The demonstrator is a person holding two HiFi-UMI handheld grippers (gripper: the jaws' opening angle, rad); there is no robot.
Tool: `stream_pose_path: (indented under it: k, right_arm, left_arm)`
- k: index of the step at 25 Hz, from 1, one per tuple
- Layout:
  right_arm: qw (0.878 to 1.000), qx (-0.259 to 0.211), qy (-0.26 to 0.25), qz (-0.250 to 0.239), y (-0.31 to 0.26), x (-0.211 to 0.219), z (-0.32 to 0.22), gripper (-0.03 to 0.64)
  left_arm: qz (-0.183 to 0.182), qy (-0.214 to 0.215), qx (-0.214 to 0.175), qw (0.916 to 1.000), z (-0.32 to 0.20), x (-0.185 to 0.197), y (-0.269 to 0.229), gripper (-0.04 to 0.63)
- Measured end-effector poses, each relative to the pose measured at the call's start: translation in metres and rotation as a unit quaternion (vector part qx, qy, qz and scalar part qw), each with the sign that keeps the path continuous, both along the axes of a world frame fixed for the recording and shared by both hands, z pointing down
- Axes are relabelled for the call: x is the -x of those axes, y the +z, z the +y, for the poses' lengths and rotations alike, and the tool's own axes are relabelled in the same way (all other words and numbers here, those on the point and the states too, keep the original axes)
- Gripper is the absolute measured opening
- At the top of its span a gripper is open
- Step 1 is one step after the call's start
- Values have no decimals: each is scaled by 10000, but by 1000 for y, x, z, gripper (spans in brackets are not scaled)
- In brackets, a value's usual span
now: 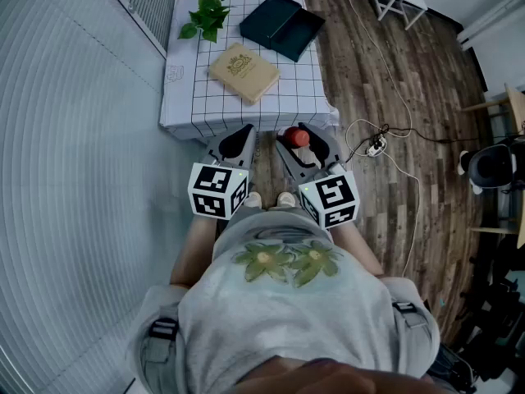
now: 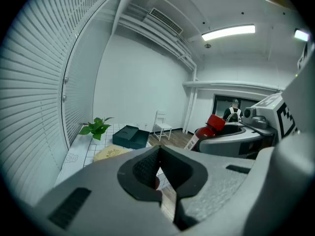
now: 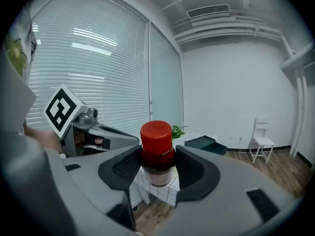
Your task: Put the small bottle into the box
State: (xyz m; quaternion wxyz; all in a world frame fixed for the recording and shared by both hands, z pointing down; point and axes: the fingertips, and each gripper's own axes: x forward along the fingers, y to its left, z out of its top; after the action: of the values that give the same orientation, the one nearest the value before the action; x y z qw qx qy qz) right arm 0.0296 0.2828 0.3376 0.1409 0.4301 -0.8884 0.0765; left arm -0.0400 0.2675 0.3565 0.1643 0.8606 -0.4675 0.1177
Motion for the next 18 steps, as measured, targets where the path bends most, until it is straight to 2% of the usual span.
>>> stream_pose_path:
  k: [6,18]
  right_arm:
    - [9999,-28,-153,-47,-4,-5,2,218]
    - [9991,-79,-402,-104,2,-47,8,218]
  left_arm:
    - [65,-15,32,10000,0,-11,-3,7]
    - [108,-391,95,9991,13,-47,8,8]
